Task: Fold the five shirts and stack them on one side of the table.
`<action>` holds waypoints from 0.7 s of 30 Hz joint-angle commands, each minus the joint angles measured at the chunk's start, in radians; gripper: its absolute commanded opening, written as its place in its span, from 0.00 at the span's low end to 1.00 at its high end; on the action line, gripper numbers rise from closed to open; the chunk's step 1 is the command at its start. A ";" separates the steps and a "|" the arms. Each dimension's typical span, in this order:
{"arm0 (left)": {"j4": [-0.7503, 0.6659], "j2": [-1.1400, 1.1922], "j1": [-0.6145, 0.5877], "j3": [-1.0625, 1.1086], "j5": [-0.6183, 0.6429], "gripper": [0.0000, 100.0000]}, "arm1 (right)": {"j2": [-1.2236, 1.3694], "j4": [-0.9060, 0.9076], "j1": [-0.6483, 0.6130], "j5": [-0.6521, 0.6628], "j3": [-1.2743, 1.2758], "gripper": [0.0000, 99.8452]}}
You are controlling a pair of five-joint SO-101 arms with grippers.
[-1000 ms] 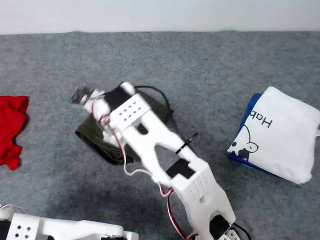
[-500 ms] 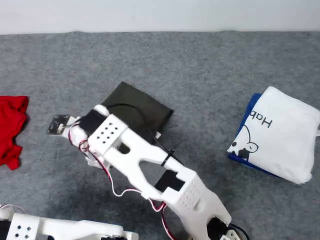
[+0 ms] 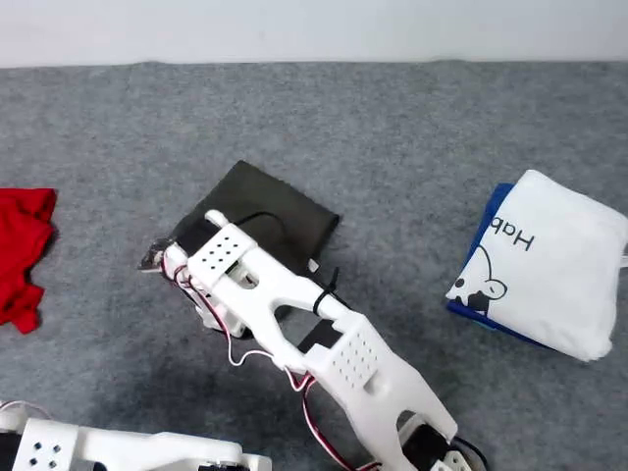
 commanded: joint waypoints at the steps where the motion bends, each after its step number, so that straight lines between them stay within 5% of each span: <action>1: 0.009 -0.002 0.002 -0.038 -0.008 0.10 | -0.180 0.038 -0.001 -0.006 -0.006 0.01; 9: 0.009 -0.002 0.002 -0.038 -0.008 0.10 | -0.275 0.002 0.007 0.000 -0.003 0.01; 21: 0.009 -0.002 0.002 -0.038 -0.008 0.10 | 0.001 0.039 -0.027 -0.009 -0.006 0.01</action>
